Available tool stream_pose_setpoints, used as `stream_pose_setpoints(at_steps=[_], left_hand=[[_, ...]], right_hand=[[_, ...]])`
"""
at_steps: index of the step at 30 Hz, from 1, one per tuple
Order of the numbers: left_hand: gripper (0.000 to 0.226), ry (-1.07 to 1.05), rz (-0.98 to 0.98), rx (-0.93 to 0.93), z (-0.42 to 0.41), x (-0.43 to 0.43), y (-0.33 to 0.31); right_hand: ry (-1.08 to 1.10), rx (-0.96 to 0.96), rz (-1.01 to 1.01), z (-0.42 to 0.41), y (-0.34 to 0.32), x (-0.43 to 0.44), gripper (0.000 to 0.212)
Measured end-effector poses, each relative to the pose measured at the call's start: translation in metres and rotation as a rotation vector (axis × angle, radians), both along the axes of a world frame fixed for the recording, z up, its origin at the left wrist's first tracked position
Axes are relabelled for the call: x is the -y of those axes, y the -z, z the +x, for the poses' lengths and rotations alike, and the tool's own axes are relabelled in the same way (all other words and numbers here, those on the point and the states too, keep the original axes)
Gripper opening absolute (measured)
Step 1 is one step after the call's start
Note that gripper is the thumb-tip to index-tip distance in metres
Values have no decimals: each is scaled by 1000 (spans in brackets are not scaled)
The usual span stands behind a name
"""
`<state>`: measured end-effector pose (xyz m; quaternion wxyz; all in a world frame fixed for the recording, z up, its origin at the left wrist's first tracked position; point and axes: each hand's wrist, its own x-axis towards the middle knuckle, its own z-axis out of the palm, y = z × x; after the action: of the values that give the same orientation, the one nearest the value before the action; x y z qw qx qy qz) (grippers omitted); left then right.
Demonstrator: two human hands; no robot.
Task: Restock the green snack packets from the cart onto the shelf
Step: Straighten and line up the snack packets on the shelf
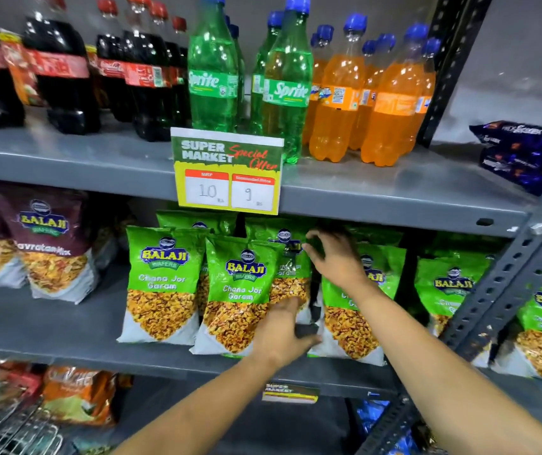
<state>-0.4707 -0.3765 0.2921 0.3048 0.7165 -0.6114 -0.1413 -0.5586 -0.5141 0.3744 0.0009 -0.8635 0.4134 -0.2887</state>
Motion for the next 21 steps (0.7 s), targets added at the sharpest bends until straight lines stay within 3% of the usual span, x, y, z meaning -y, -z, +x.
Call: stream_pose_setpoints(at_steps=[5, 9, 12, 16, 21], left_hand=[[63, -159, -330, 210, 75, -43, -4], [75, -354, -238, -17, 109, -68, 14], [73, -378, -147, -164, 115, -72, 29], [77, -344, -53, -331, 121, -70, 40], [78, -276, -20, -349, 120, -62, 44]], right_hand=[[-76, 51, 156, 36, 6, -6, 32], [-64, -92, 380, 69, -9, 0, 39], [-110, -155, 543, 78, -15, 8, 35], [-110, -210, 563, 77, -19, 6, 33], [-129, -181, 533, 60, -28, 4, 36]])
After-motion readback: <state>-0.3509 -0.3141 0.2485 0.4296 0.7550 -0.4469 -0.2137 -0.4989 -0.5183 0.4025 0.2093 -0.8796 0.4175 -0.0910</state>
